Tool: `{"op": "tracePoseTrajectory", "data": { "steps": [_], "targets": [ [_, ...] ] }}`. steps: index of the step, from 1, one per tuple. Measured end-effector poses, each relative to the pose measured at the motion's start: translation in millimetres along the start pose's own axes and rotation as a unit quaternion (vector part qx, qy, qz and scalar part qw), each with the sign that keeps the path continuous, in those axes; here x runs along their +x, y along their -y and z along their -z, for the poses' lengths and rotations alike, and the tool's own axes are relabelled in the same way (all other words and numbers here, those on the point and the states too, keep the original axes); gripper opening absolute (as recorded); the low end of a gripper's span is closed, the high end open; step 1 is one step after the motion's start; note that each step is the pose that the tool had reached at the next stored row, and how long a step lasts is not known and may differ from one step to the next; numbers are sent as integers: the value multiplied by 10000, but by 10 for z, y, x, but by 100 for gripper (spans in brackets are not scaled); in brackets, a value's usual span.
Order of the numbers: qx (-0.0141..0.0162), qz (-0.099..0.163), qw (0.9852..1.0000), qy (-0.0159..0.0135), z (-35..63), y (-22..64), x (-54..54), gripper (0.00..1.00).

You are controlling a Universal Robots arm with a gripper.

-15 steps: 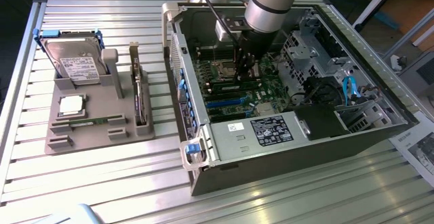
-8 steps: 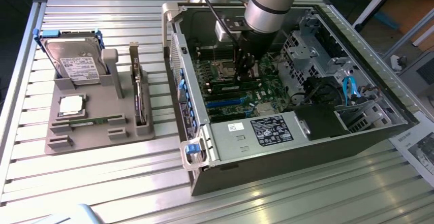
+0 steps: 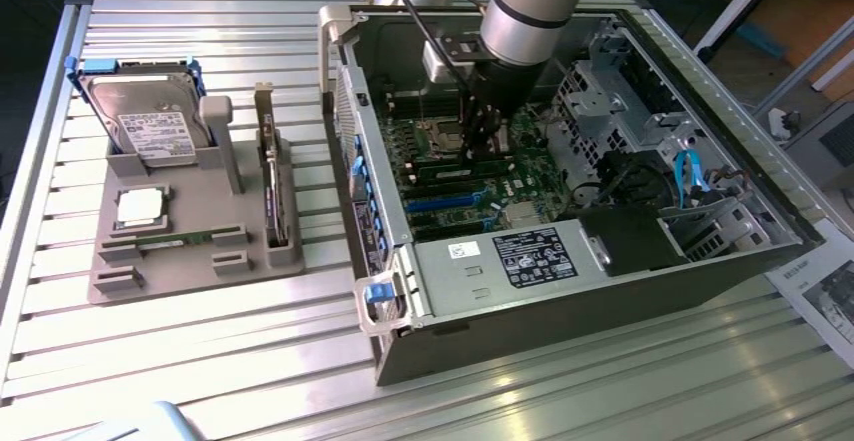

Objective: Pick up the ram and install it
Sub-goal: 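Press down the ram until it locks into place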

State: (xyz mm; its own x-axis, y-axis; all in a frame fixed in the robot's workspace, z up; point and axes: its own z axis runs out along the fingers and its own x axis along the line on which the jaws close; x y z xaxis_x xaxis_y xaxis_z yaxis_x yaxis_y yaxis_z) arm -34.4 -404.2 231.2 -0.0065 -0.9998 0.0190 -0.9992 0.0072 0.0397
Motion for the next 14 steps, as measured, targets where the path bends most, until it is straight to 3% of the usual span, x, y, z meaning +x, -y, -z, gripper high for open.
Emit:
{"op": "tracePoseTrajectory", "data": {
  "steps": [11,14],
  "targets": [
    [0,0,10000,7,13,0,-2,10],
    [-16,0,10000,-2,60,-2,0,10]
  ]
}}
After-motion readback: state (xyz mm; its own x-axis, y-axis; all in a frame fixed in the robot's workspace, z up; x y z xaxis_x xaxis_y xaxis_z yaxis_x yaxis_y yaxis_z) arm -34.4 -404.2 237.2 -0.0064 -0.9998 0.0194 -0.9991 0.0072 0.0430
